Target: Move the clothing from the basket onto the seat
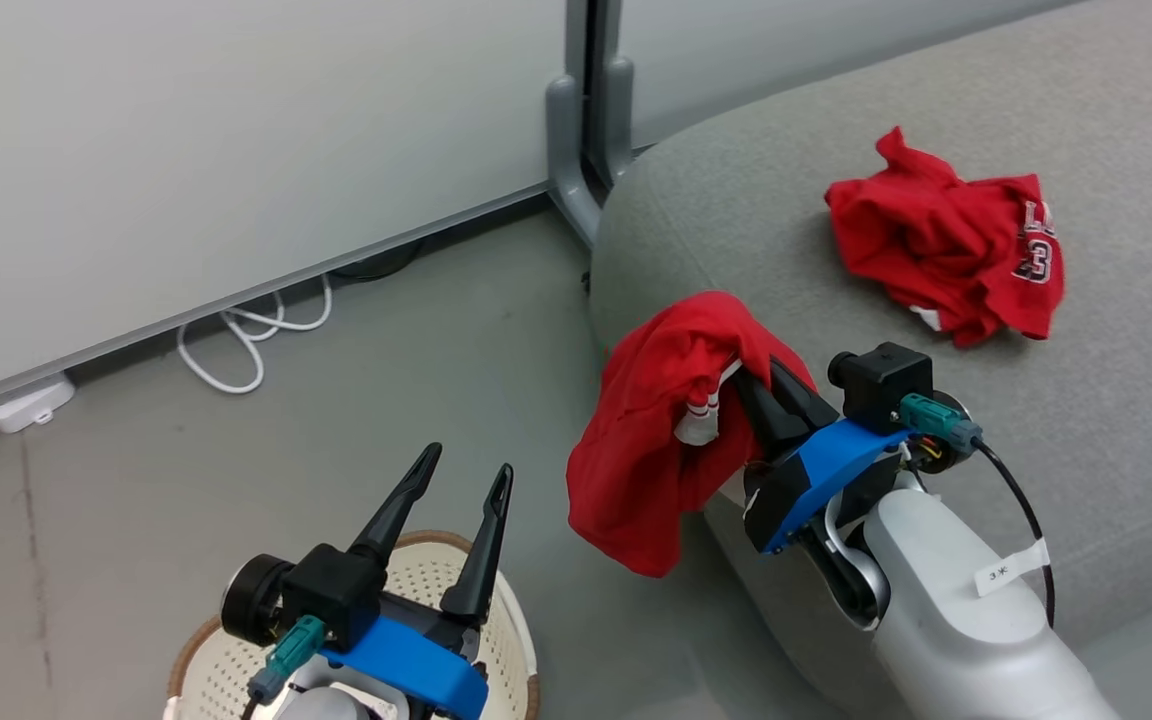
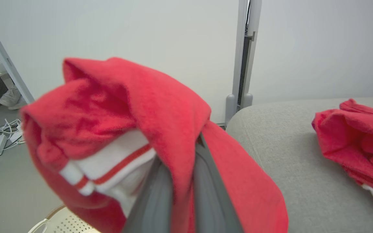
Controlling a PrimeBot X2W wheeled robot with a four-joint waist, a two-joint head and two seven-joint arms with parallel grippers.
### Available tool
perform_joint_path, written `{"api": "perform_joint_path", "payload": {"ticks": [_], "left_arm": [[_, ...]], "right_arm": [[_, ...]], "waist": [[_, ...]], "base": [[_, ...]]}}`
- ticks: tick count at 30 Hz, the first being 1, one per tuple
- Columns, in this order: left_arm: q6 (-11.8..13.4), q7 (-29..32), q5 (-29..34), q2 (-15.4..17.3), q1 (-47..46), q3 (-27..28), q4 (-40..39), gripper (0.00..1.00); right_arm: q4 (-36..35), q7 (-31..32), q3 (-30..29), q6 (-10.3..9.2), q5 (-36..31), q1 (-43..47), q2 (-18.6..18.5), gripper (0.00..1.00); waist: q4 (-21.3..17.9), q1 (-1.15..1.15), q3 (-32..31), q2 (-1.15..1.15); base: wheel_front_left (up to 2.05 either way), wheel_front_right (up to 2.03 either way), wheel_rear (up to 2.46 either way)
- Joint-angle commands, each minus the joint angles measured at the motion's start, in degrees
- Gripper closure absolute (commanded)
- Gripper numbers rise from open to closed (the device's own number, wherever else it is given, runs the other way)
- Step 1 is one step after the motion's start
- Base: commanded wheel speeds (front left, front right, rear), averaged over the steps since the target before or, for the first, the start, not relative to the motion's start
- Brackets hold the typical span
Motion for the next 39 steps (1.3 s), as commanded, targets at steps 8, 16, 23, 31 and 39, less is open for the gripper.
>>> {"api": "perform_joint_path", "payload": {"ticks": [8, 16, 23, 31, 39], "left_arm": [[-0.1, -0.2, 0.4, 0.8, -1.0, -0.1, -0.5, 0.00], [-0.1, -0.2, 0.4, 1.2, -1.3, -0.5, -0.4, 0.00], [-0.1, -0.2, 0.8, 2.0, -2.3, -0.2, -1.3, 0.00], [-0.1, -0.2, 1.6, 5.2, -6.8, -1.6, -3.6, 0.00], [-0.1, -0.2, 2.7, 9.9, -13.3, -3.2, -8.6, 0.00]], "right_arm": [[-0.9, -0.2, -1.1, 0.01, -0.1, 1.4, 0.6, 1.00], [-1.4, -0.2, -2.2, 0.01, -0.3, 2.1, 0.8, 1.00], [-0.7, -0.2, -4.2, 0.01, -1.0, -2.6, -0.5, 1.00], [0.7, -0.2, -11.6, 0.01, -1.5, -17.4, -8.3, 1.00], [-1.2, -0.1, -24.6, 0.01, -3.5, -29.5, -19.4, 1.00]], "waist": [[-7.5, 0.00, 1.5, 0.00], [-9.1, 0.00, 2.2, 0.00], [-8.6, 0.00, 4.8, 0.00], [-6.4, 0.00, 13.3, 0.00], [-3.5, 0.00, 24.2, 0.00]], "base": [[0.00, 0.00, 0.00], [0.00, 0.00, 0.00], [0.00, 0.00, 0.00], [0.00, 0.00, 0.00], [0.00, 0.00, 0.00]]}}
